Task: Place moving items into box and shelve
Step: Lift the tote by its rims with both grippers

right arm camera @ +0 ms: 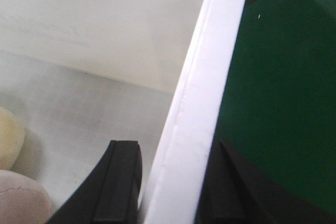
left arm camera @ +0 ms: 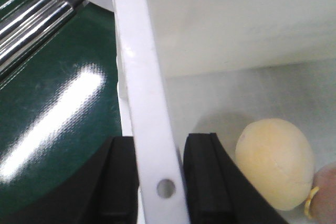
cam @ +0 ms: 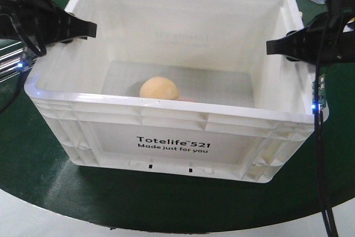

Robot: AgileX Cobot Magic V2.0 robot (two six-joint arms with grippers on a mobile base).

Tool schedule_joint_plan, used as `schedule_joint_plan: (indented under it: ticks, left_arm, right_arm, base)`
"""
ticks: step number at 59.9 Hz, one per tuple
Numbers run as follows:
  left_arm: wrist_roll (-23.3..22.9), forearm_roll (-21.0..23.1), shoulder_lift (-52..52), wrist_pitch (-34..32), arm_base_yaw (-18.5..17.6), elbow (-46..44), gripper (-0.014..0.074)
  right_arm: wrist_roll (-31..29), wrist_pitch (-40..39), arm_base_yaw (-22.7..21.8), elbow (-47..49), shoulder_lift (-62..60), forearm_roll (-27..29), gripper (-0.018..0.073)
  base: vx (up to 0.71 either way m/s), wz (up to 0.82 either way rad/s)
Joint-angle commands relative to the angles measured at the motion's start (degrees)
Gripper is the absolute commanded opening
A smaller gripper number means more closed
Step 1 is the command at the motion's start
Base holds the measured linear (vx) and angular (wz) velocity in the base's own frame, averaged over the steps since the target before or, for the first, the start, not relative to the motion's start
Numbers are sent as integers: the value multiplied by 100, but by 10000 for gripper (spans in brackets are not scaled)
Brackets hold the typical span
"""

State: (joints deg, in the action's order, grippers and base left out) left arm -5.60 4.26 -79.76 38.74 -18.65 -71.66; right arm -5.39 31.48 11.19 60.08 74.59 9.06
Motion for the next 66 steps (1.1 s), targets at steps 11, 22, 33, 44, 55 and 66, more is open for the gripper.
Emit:
schedule_joint_plan:
  ticks: [11,22,33,44,55,66]
  left_arm:
    - [127,565,499,-287,-205,-247,-8]
    - [141,572,782,-369,-452,-253,-8]
    - [114,577,1088,-389,-487,-253,-7]
    - [90,594,1224,-171,-487,-253,-7]
    - [73,649,1249,-119,-487,-253,-6]
    - [73,678,1243,-114,-487,-253,-6]
  right_arm:
    - [21,-770,21,288,-693,421,-6]
    - [22,-770,21,288,-1095,421,-6]
    - [-23,-592,21,288,-1296,410,-6]
    - [-23,-502,21,288,-1296,410,-6]
    - [-23,-484,21,263,-1296,410,-6]
    - [-23,-362,21,263,-1296,410,-6]
  base:
    - [0,0]
    - [0,0]
    - [0,0]
    - [0,0]
    - [0,0]
    - [0,0]
